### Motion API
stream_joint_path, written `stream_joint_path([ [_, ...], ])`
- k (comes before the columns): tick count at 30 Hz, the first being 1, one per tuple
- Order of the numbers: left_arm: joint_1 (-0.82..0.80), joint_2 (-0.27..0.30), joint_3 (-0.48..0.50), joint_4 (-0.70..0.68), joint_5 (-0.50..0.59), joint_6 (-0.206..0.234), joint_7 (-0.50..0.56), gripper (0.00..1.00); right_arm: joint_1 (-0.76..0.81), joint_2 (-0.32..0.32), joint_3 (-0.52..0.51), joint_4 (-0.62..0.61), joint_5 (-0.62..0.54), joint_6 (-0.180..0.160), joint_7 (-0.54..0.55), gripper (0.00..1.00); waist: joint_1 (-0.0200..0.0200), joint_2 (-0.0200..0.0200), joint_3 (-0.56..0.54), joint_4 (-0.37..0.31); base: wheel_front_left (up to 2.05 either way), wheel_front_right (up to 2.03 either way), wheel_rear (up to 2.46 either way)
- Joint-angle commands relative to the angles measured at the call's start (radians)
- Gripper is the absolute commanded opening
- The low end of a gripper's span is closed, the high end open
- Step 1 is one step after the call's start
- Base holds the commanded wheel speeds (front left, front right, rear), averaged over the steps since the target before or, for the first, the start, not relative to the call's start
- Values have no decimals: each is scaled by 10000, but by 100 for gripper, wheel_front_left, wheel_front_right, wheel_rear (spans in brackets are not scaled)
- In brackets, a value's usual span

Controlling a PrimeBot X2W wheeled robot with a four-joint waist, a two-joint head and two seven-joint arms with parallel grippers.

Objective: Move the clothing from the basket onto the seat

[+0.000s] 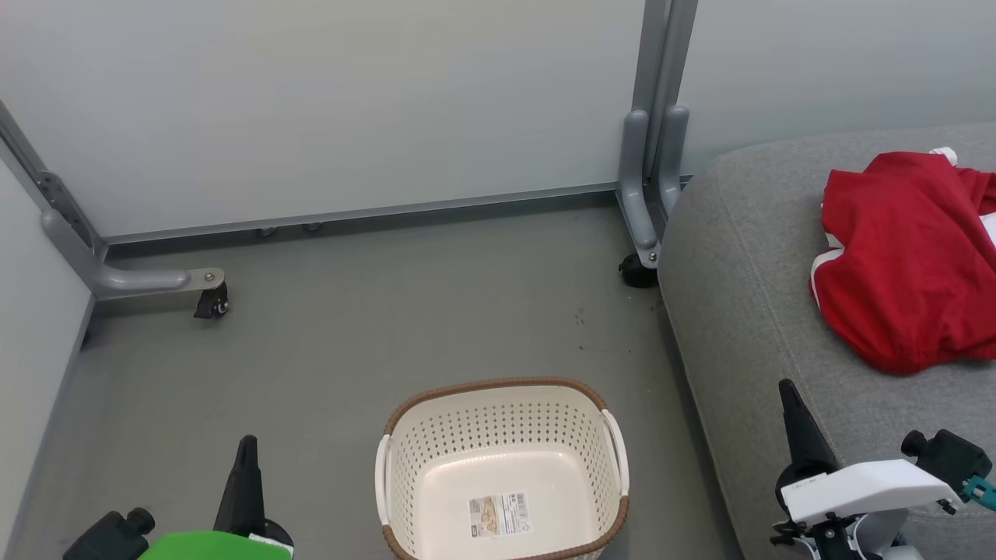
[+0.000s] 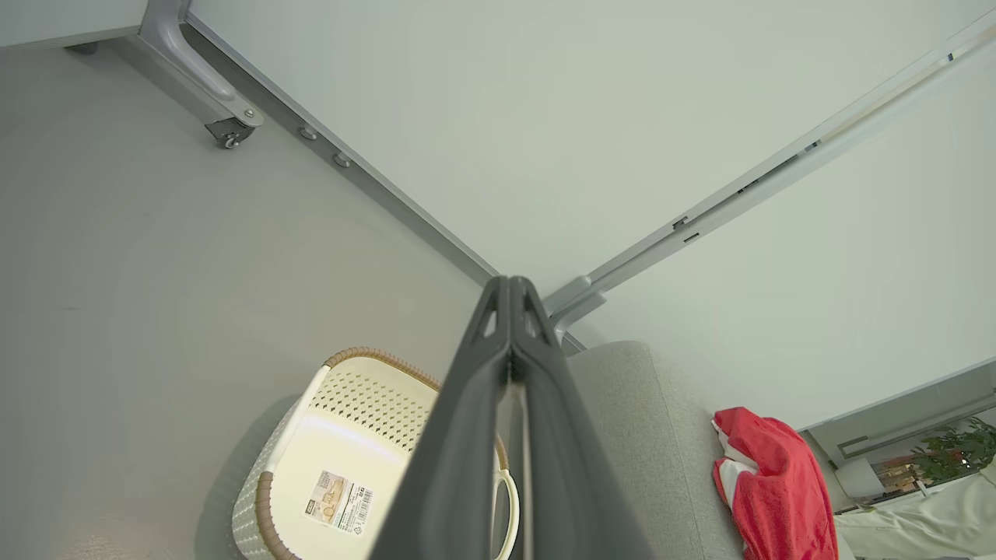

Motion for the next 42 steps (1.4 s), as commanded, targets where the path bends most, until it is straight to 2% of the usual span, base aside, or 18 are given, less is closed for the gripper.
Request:
stream_joint_path([
  [1, -360, 103, 100, -36, -335, -111, 57, 0, -316, -63, -75, -58, 316, 5, 83, 0, 0, 0, 12, 7, 0, 0, 0],
  [23, -1000, 126, 497, 340, -2722, -349, 667, 0, -717, -72, -444, 221, 2677, 4, 705, 0, 0, 0, 192, 99, 0, 0, 0],
  [42, -1472, 108, 818, 615, -4374, -537, 1138, 0, -1015, -49, -739, 419, 4327, 4, 1166, 0, 0, 0, 344, 177, 0, 0, 0],
])
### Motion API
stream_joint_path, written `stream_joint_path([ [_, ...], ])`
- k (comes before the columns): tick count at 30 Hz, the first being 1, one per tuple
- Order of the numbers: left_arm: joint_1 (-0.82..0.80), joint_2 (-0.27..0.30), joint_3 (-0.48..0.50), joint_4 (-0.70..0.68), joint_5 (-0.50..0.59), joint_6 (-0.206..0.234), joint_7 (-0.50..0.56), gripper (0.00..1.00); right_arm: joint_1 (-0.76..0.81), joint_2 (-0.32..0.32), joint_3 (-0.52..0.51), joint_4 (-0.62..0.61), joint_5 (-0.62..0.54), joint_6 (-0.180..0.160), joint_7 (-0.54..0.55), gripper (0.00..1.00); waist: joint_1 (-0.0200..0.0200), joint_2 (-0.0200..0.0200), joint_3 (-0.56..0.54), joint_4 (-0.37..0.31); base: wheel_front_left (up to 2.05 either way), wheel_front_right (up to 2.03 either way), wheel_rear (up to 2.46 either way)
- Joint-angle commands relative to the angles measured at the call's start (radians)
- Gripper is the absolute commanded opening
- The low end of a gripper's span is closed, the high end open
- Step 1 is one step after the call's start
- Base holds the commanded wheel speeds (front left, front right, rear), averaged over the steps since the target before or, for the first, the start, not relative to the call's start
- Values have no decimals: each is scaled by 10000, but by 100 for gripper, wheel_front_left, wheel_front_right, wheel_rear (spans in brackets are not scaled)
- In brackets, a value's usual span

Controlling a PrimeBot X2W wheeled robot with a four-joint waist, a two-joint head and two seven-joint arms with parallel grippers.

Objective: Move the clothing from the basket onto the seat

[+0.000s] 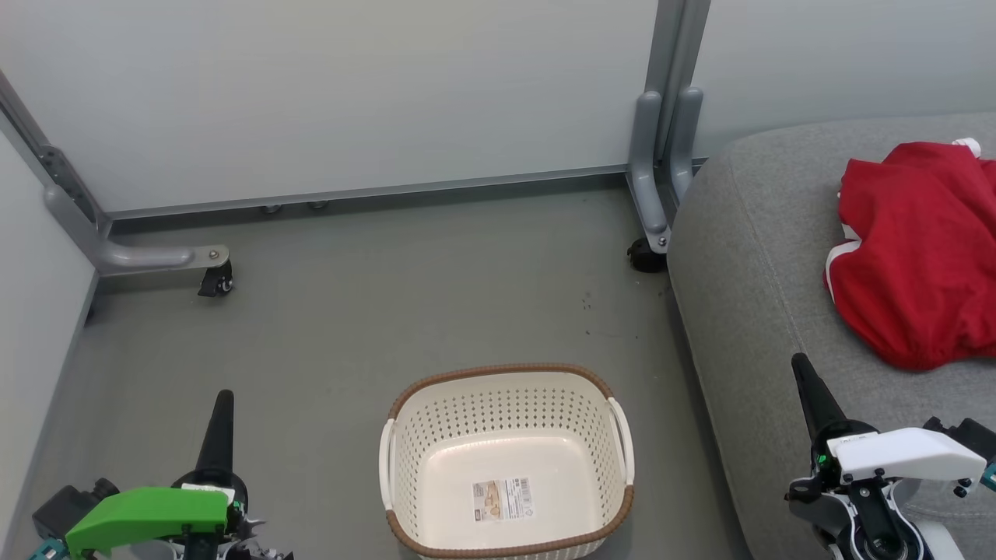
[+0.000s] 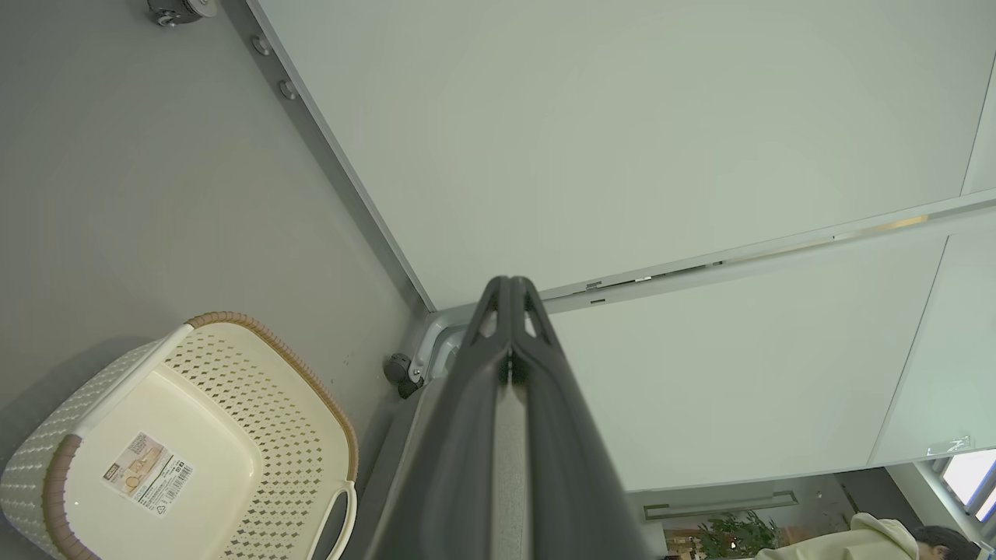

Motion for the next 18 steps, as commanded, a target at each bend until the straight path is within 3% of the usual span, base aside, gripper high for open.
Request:
stream_joint_path([
  [1, -282, 77, 65, 12, -247, -65, 56, 0, -236, -36, -68, -9, 232, 5, 70, 0, 0, 0, 12, 7, 0, 0, 0],
  [18, -657, 40, 356, 226, -1586, -220, 471, 0, -453, -1, -325, 163, 1562, 5, 469, 0, 0, 0, 157, 81, 0, 0, 0],
])
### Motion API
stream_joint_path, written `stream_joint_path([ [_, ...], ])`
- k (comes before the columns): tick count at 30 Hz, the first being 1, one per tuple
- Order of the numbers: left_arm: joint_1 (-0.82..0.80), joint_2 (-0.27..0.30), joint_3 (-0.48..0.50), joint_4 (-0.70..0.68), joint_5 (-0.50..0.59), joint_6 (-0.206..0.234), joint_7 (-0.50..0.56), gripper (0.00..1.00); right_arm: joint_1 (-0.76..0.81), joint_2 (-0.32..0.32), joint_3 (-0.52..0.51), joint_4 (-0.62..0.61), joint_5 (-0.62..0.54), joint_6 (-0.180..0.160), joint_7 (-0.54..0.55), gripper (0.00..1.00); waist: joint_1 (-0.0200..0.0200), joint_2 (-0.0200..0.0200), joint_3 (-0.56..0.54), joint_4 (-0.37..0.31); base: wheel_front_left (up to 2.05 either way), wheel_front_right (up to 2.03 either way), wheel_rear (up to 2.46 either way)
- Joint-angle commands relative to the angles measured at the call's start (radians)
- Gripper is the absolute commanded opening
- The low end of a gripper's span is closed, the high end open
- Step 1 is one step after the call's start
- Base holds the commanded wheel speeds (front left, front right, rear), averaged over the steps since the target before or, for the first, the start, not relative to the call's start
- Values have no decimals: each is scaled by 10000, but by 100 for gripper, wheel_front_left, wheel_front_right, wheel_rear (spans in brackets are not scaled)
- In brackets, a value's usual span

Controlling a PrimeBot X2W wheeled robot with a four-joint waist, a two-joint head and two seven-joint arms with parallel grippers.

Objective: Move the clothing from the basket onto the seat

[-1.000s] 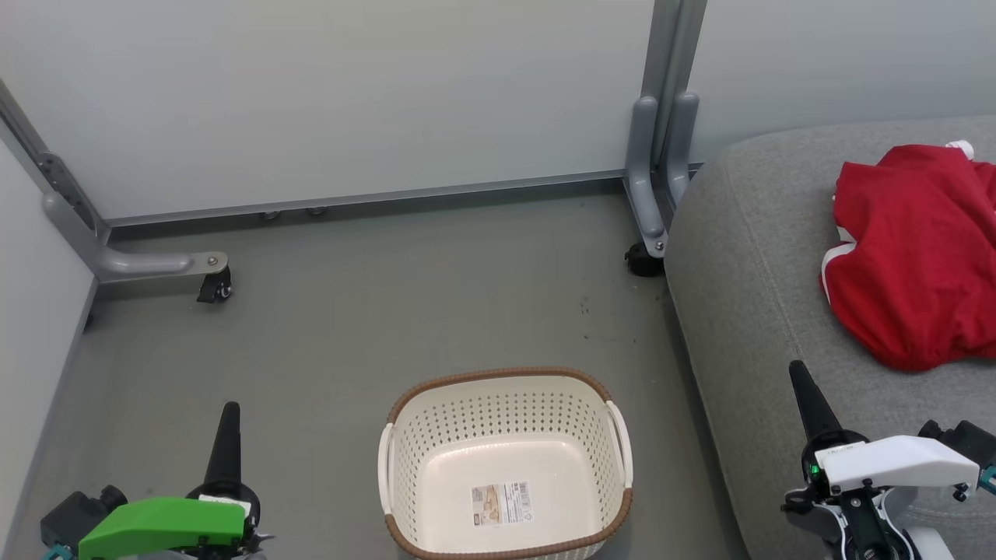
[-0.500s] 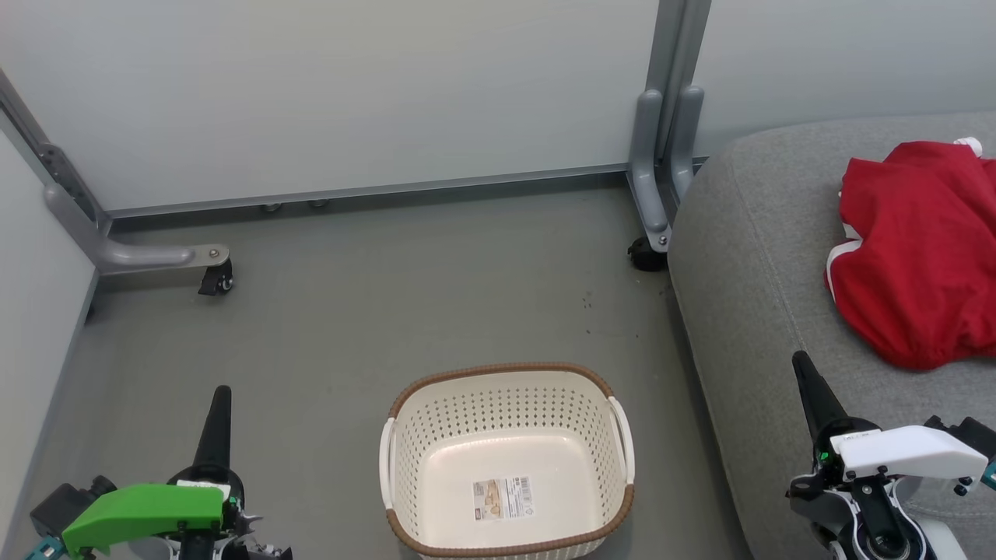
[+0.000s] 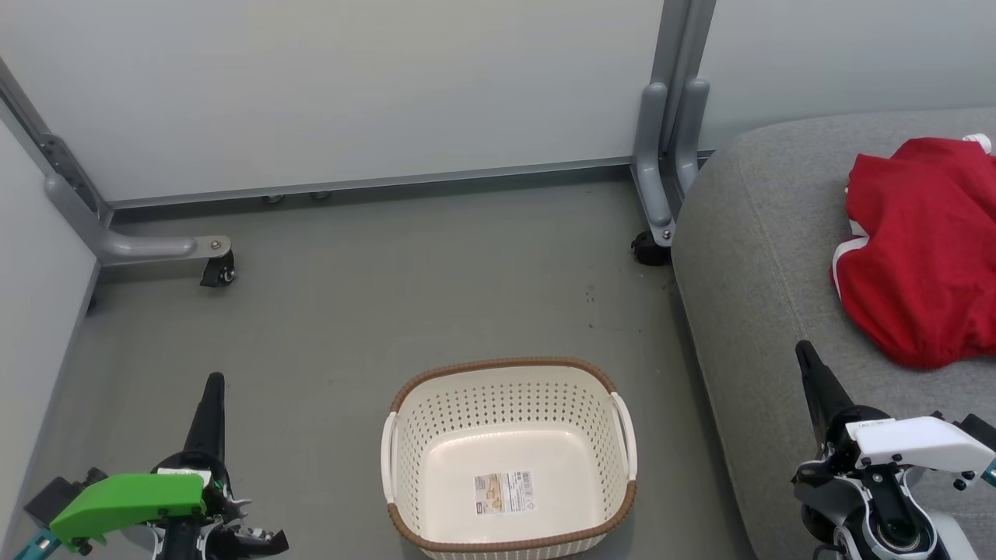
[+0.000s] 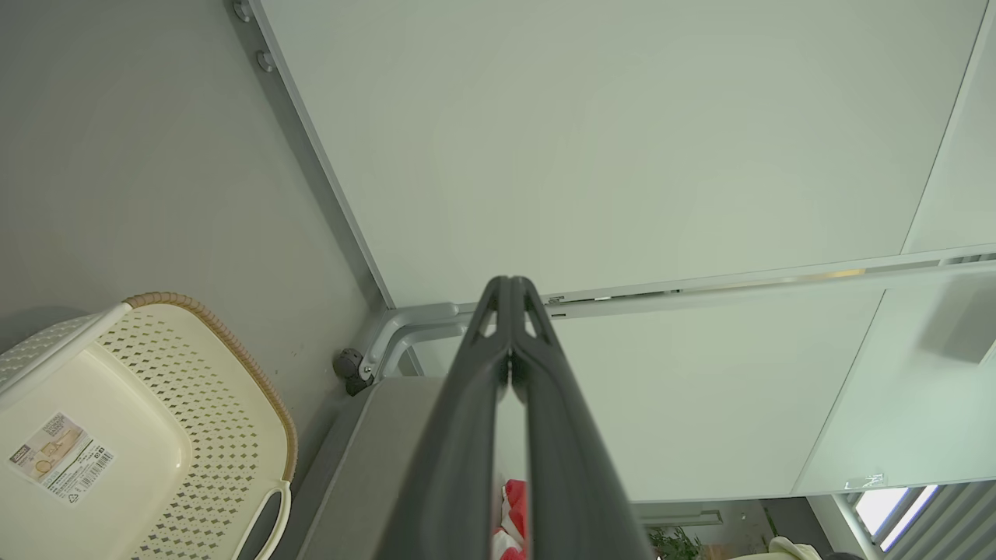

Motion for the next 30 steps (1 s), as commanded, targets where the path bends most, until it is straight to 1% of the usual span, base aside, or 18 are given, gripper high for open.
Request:
stream_joint_path([
  [1, -238, 44, 63, 1, -243, -85, 67, 0, -160, -14, -62, 25, 224, 5, 84, 0, 0, 0, 13, 8, 0, 0, 0],
  [16, -518, 7, 293, 185, -1202, -186, 381, 0, -329, 21, -253, 148, 1174, 4, 372, 0, 0, 0, 133, 69, 0, 0, 0],
  [30, -509, -52, 348, 182, -1113, -183, 426, 0, -309, 63, -309, 153, 1115, 4, 409, 0, 0, 0, 138, 72, 0, 0, 0],
])
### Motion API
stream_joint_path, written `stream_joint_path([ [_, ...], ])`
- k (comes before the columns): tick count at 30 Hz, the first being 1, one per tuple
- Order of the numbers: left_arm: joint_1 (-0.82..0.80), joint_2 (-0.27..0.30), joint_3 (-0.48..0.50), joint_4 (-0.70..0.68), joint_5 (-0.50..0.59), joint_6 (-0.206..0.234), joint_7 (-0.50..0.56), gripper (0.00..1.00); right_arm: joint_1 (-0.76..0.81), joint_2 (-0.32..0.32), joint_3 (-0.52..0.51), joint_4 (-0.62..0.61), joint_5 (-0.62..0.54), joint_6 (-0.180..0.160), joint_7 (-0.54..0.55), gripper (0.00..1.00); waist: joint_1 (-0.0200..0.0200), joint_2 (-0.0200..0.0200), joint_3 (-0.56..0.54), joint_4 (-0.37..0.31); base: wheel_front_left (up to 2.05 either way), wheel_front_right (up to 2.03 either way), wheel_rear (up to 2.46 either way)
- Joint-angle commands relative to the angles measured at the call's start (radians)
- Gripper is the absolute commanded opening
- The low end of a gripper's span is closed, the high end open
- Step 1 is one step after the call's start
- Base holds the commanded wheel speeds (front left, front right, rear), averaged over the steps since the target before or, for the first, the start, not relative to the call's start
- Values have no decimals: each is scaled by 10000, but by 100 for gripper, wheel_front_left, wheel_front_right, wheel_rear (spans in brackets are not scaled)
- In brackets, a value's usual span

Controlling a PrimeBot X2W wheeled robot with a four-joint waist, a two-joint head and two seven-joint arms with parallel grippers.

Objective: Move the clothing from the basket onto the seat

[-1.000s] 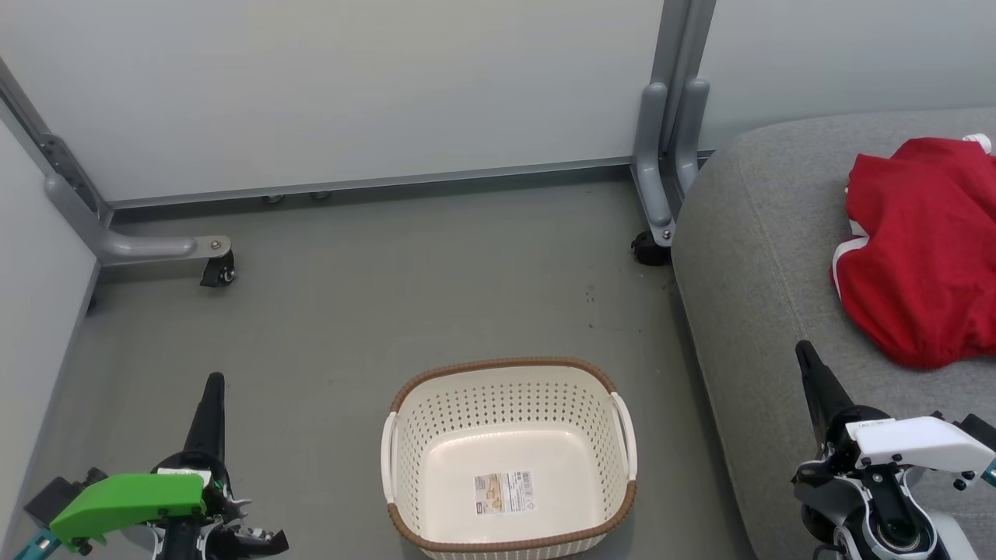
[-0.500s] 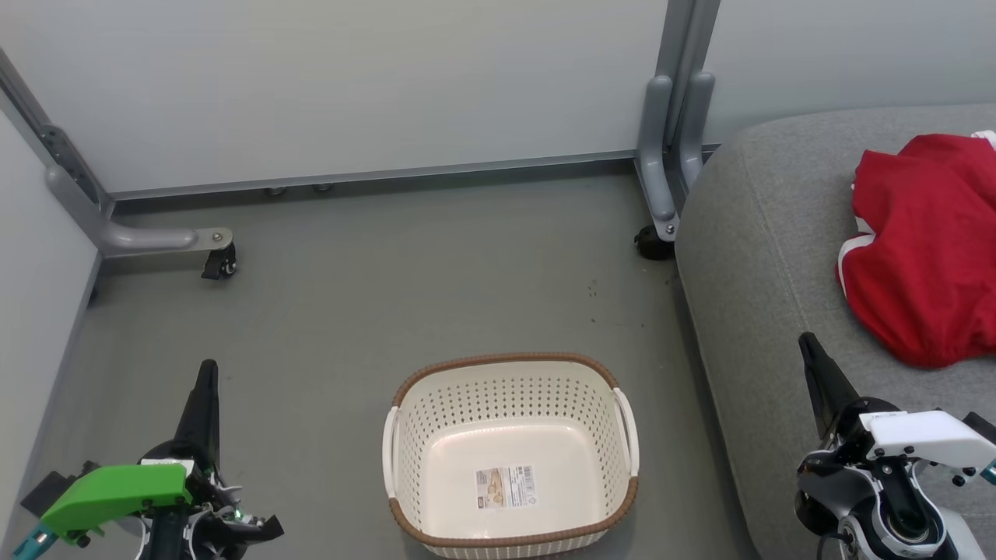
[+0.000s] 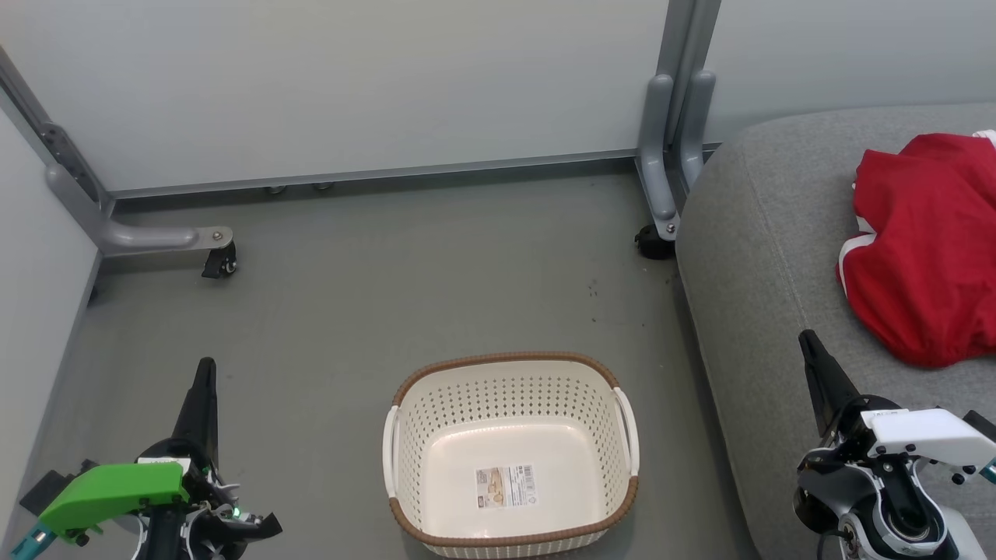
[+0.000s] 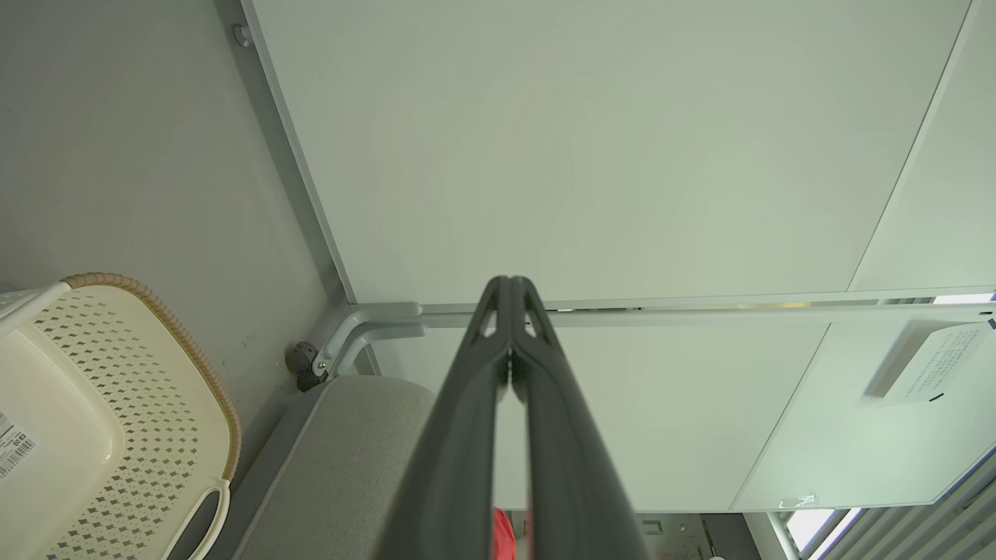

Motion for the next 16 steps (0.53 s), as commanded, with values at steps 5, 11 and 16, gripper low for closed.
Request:
stream_joint_path([
  [5, -159, -32, 60, 15, 47, -51, 48, 0, -53, 32, -49, 21, -21, 4, 29, 0, 0, 0, -1, 0, 0, 0, 0],
  [11, -162, -52, 78, 20, 66, -51, 70, 0, -56, 46, -71, 23, -47, 4, 48, 0, 0, 0, -1, 0, 0, 0, 0],
  [16, -163, -68, 95, 20, 85, -51, 70, 0, -57, 57, -86, 24, -60, 4, 67, 0, 0, 0, -1, 0, 0, 0, 0],
])
